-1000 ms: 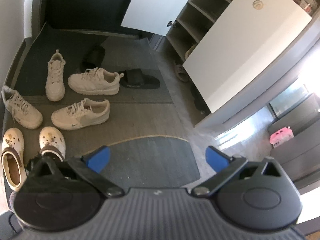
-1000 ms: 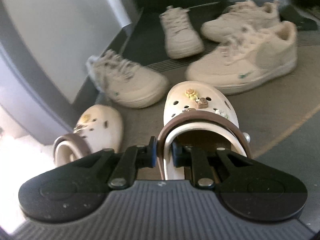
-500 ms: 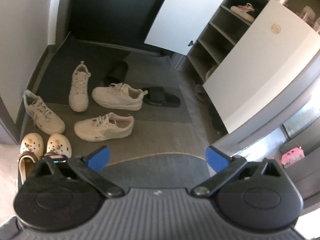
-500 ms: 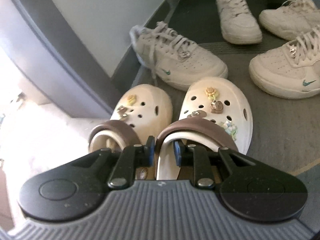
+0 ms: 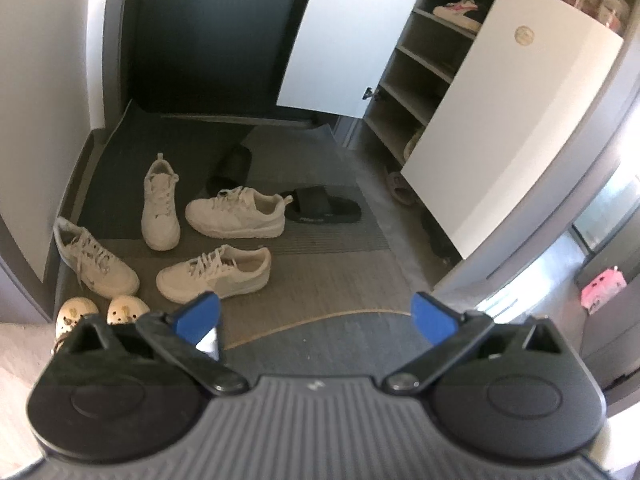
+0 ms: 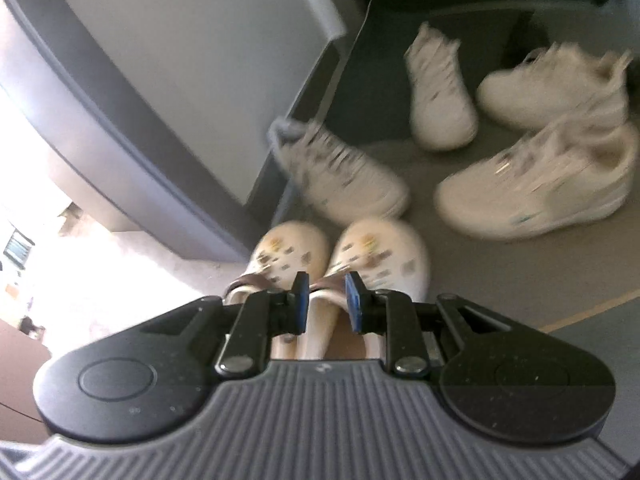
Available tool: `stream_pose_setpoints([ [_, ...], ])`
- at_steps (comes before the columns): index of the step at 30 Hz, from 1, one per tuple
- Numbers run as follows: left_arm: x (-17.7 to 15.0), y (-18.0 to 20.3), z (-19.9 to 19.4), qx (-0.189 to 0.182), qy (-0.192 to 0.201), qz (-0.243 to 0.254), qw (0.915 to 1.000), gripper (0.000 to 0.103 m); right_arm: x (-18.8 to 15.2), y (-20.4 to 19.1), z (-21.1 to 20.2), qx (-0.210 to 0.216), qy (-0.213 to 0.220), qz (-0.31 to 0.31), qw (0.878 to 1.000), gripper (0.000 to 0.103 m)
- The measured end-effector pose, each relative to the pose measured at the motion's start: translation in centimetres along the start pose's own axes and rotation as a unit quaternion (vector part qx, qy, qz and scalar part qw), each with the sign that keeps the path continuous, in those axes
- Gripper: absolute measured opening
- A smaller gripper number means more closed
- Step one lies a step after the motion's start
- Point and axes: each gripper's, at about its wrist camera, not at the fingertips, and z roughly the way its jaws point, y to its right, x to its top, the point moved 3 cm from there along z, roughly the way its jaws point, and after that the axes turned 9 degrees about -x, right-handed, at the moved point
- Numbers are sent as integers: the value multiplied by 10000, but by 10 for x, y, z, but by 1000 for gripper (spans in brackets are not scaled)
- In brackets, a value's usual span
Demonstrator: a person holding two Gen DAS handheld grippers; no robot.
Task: Organize scattered shoes
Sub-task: 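Set the clog beside its matching clog and open the right tool, then raise the right tool and bring the left tool to the white sneakers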
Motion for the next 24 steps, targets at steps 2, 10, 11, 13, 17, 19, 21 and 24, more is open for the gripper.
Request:
stream_pose_setpoints([
  [2,1,5,-4,-36,89,17,10000,103,4,12,-17,-214,51,-142,9997,24],
  [10,6,1,-43,-209,799,-152,9965,103,46,90,-129,-920,204,466,9945,24],
  [11,9,-2,-50,-209,917,-158,9954,103,49,94,-134,-945,214,543,9938,24],
  [13,13,-9,-63,-207,1154,-171,9930,103,70,124,-188,-1248,411,946,9868,24],
  [17,23,-25,-73,135,1392,-236,9899,103,87,143,-248,-1437,738,1477,9758,24],
  [19,28,-35,-76,234,1536,-401,9870,103,89,155,-284,-1190,937,2126,9653,24],
  [21,32,-41,-74,304,1617,-468,9853,103,91,161,-313,-1002,1184,2486,9561,24],
  [24,45,-48,-66,523,1658,-386,9840,103,85,160,-333,-723,1572,2524,9520,24],
])
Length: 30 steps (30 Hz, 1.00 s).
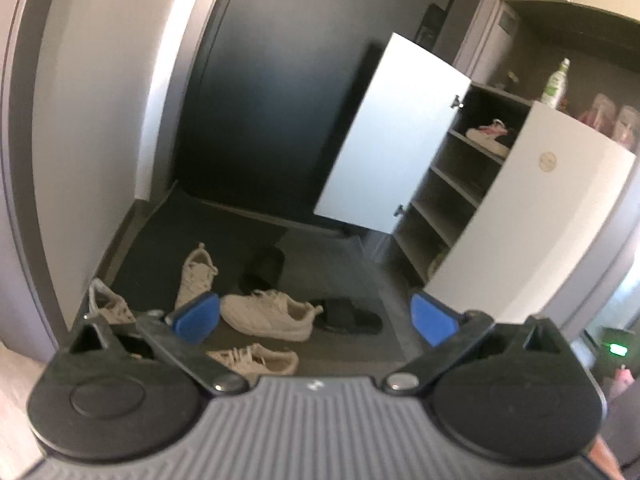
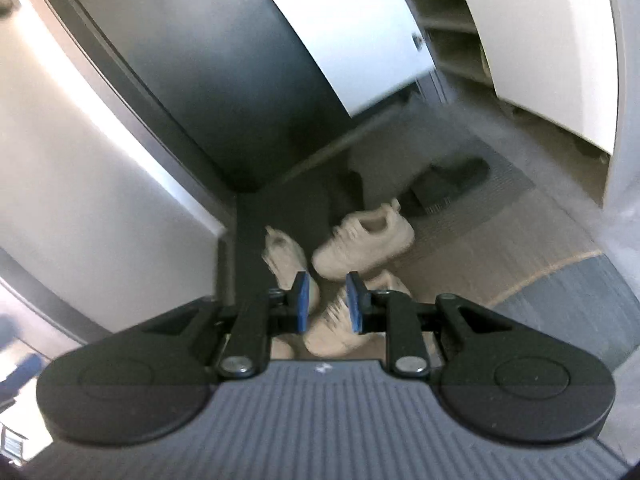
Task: Organize scattered shoes
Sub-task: 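Raise the right tool and bring the left tool to the white sneakers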
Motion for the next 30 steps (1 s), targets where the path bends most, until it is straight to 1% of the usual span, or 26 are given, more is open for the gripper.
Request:
stream_pose_setpoints([
  [2,11,-8,10,172,34,109,9998,103,-1,5,-6,214,109,130,9996,24],
  [3,17,-12,15,219,43,130,9997,103,-2,10,-10,300,286,83,9991,24],
  [4,23,-16,20,246,48,137,9996,103,-4,13,-11,303,461,-38,9985,24],
  [6,35,-25,32,292,65,136,9995,103,-4,19,-11,180,672,-164,9974,24],
  [7,42,-31,39,308,81,121,9994,103,-2,25,-11,175,631,-26,9979,24],
  [8,46,-36,47,338,87,141,9993,103,2,32,-13,283,628,160,9975,24],
  [10,48,-42,62,426,91,243,9988,103,10,42,-22,348,852,330,9952,24],
  [12,39,-45,91,566,18,483,9972,103,11,42,-26,373,951,170,9946,24],
  [14,22,-46,126,684,-198,667,9952,103,10,42,-28,437,990,95,9941,24],
  [16,1,-47,166,647,-603,728,9934,103,8,43,-31,535,956,114,9939,24],
  [18,-33,-50,223,353,-1328,809,9872,103,7,46,-31,593,917,143,9939,25],
  [19,-47,-50,243,248,-1581,824,9837,103,6,48,-30,605,903,165,9939,25],
  [21,-80,-58,293,222,-2129,731,9741,99,6,54,-25,630,771,228,9948,25],
  [22,-90,-62,308,248,-2264,666,9714,98,10,53,-21,640,693,355,9949,25],
  [23,-105,-70,330,331,-2365,445,9701,97,11,58,-18,632,635,484,9948,25],
  [24,-114,-75,343,376,-2414,303,9692,96,12,62,-15,624,577,614,9945,27],
  [25,-123,-82,356,427,-2436,106,9689,96,13,67,-12,615,520,743,9940,30],
  [26,-136,-93,375,501,-2464,-175,9677,96,15,66,-11,597,497,793,9938,38],
  [27,-144,-100,386,556,-2480,-337,9666,96,16,67,-10,542,432,902,9935,46],
  [28,-154,-109,396,640,-2493,-518,9649,96,17,67,-7,531,388,920,9936,50],
  [30,-175,-127,419,795,-2509,-937,9602,96,16,66,-1,505,255,945,9939,63],
])
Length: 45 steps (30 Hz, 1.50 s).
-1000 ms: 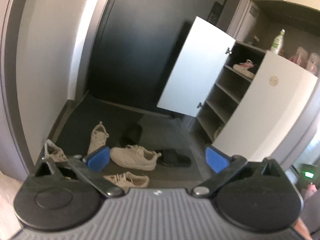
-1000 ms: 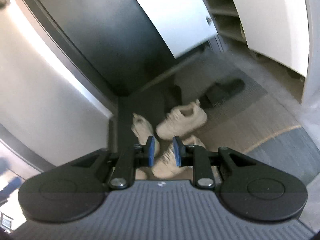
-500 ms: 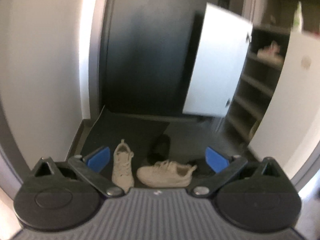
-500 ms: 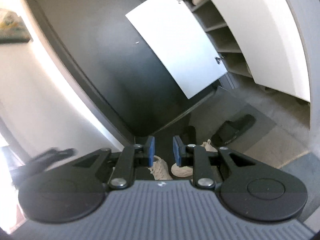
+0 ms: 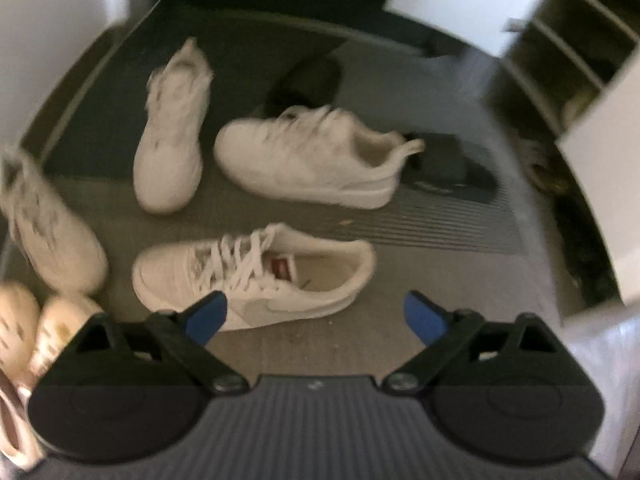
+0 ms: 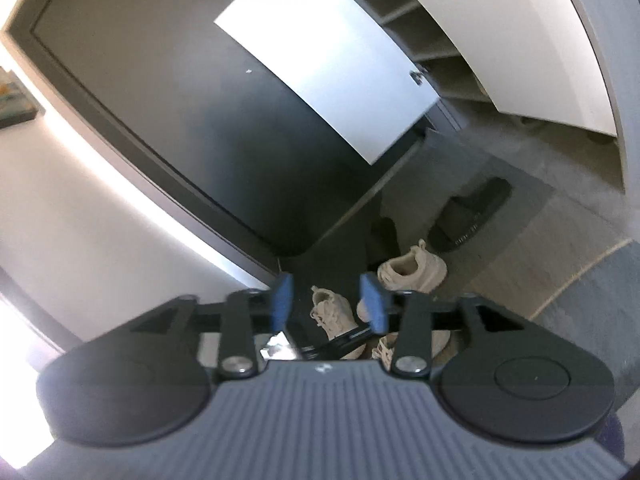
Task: Organize scattered shoes
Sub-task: 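Raise the right tool and bring the left tool to the white sneakers, then grasp a white sneaker by its heel collar with the left tool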
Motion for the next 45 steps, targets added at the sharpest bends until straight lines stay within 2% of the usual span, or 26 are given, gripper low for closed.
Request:
stream_pose_setpoints([
  [3,-5,-20,36,5,-66,-490,9988,96,1,3,14,-69,-211,225,9995,73],
  [5,-5,-32,63,96,-131,-925,9956,95,1,6,22,-126,-342,424,9984,75],
  [9,-4,-44,105,121,-107,-1865,9823,93,-3,10,43,-233,-633,852,9941,75],
  [13,-13,-60,135,446,-393,-2687,9614,91,-9,7,60,-275,-921,957,9908,75],
  [14,-17,-62,142,558,-508,-2769,9579,82,-10,7,63,-282,-991,976,9899,75],
  [19,-26,-65,147,703,-500,-2808,9559,72,-12,11,70,-379,-1122,1061,9873,75],
  [21,-29,-64,143,613,-470,-2857,9552,56,-10,15,70,-455,-1086,1118,9867,75],
  [22,-31,-65,141,520,-459,-2922,9538,53,-10,18,68,-470,-1072,1193,9859,75],
  [27,-51,-66,115,556,-538,-2563,9635,36,-8,26,61,-404,-1001,1426,9839,75],
  [33,-76,-80,72,864,-497,-1767,9792,28,-10,32,50,-223,-966,1638,9815,75],
  [35,-86,-90,57,848,-547,-1413,9848,25,-8,31,43,-117,-950,1614,9822,75],
  [40,-103,-113,26,928,-668,-1114,9872,18,-12,24,36,175,-1094,1460,9831,75],
  [43,-105,-114,8,902,-514,-795,9914,10,-13,19,36,282,-1158,1339,9838,75],
  [45,-104,-111,1,891,-433,-592,9933,10,-12,16,36,315,-1164,1246,9848,75],
])
